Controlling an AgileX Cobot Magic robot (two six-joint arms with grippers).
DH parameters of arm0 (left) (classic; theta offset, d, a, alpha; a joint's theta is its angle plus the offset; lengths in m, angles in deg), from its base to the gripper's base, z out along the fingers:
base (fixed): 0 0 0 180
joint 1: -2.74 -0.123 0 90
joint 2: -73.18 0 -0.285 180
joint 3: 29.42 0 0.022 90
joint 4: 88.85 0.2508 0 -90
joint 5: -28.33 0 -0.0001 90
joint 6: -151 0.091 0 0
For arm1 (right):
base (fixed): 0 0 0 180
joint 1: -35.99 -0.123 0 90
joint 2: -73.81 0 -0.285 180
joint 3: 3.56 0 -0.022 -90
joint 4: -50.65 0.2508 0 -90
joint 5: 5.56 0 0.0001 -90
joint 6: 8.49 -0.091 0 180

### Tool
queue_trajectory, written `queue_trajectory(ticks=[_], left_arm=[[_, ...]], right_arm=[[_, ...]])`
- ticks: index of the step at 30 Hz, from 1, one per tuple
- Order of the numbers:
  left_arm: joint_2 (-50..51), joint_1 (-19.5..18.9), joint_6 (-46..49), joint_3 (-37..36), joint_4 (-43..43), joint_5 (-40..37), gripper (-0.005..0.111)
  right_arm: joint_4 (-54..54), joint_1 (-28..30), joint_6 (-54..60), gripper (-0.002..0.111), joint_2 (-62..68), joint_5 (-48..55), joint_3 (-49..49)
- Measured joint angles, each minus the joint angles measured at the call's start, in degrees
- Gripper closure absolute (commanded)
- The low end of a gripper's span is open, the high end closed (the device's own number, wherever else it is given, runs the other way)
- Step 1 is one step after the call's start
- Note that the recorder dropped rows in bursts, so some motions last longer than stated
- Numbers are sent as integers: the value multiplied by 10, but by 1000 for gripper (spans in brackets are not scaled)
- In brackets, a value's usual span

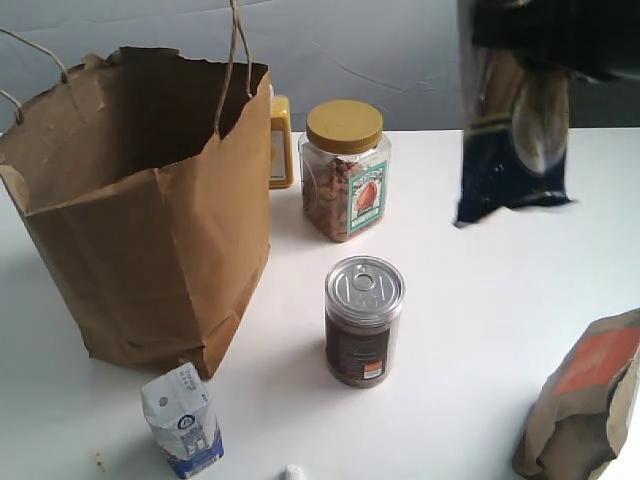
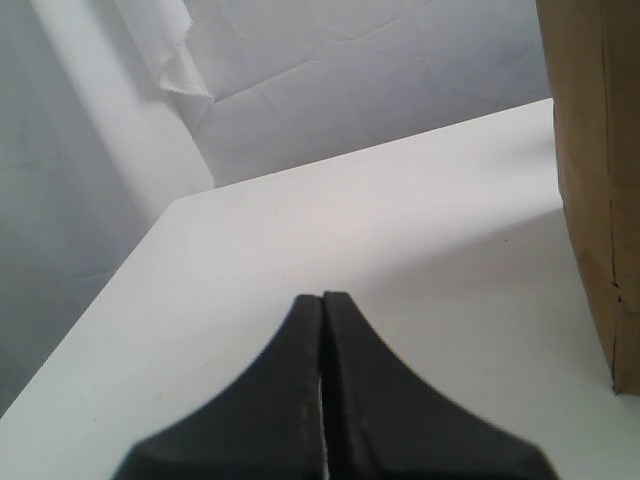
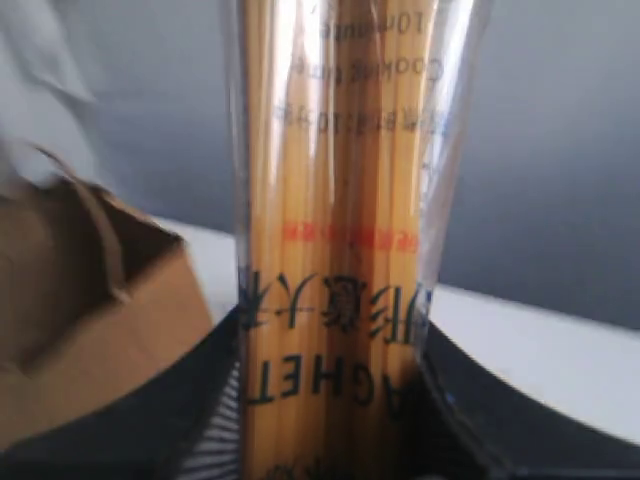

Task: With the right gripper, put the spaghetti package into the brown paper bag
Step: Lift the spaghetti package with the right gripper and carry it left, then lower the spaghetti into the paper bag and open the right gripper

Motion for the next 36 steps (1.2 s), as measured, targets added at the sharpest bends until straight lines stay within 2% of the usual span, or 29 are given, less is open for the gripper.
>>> queue_trajectory(ticks=[6, 14, 25, 36], left_arm=[[0, 0, 0, 0, 0, 0, 107], [0, 0, 0, 0, 0, 0, 107], [0, 0, 0, 0, 0, 0, 107], [0, 0, 0, 0, 0, 0, 107]], right_arm=[[2, -114, -7, 108, -2, -178, 15], [-20, -195, -8, 108, 120, -226, 154], [-39, -199, -9, 108, 323, -245, 364], [-48, -178, -9, 108, 430, -192, 382]])
